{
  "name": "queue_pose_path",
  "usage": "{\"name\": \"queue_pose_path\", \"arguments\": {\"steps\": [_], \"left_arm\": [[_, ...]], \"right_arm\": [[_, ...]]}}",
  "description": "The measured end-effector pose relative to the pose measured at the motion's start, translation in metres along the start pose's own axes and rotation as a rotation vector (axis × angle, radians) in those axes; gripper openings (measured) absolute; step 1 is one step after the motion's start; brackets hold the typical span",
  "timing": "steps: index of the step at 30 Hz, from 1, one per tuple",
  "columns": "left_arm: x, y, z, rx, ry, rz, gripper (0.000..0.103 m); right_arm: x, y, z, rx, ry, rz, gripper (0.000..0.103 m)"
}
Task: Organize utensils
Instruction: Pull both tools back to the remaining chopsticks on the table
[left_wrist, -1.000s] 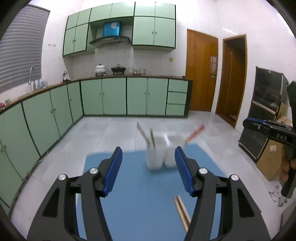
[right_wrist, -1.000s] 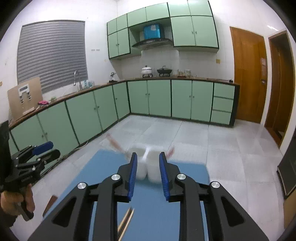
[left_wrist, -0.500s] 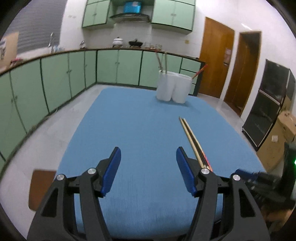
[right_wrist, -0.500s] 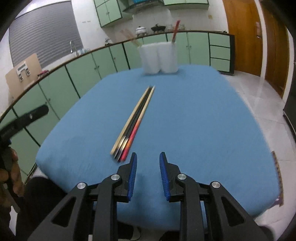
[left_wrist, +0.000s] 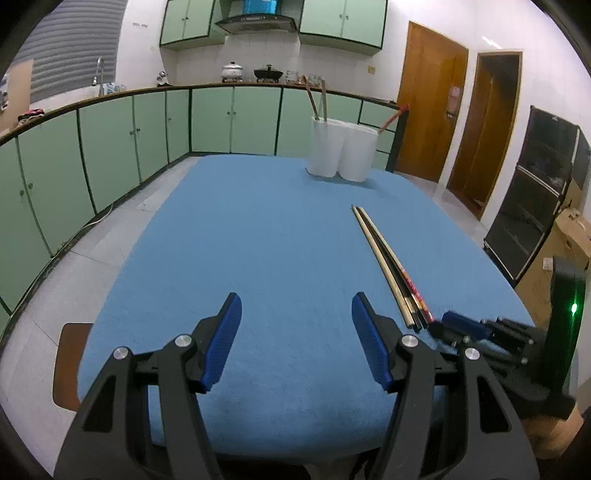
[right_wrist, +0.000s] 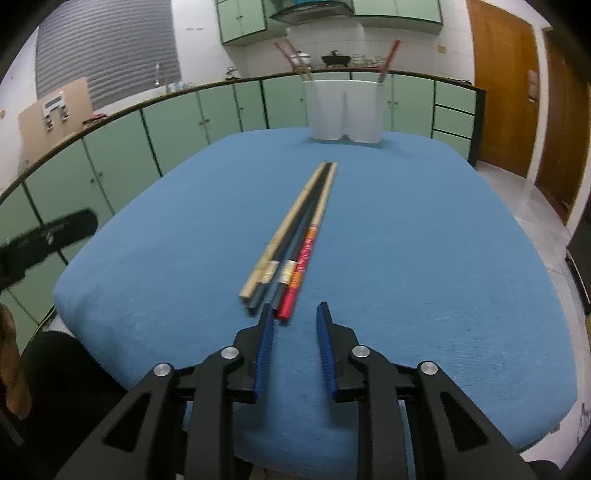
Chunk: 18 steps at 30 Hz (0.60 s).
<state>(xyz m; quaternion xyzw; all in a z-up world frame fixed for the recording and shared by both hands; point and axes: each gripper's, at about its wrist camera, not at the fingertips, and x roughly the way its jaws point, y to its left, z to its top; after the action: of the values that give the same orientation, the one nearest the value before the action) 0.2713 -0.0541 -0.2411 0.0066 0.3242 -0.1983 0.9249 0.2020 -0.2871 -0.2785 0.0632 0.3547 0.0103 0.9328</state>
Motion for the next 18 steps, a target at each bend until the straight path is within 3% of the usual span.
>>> {"name": "queue_pose_path", "arguments": {"steps": [10, 18], "left_arm": [[0.037, -0.046, -0.021, 0.103, 0.094, -0.077, 0.06], [0.059, -0.063, -0.027, 0.147, 0.131, -0.086, 0.06]], "right_arm": [[-0.004, -0.029, 0.002, 0.039, -0.003, -0.026, 0.022], [-0.003, -0.033, 0.003, 0.028, -0.001, 0.002, 0.025]]}}
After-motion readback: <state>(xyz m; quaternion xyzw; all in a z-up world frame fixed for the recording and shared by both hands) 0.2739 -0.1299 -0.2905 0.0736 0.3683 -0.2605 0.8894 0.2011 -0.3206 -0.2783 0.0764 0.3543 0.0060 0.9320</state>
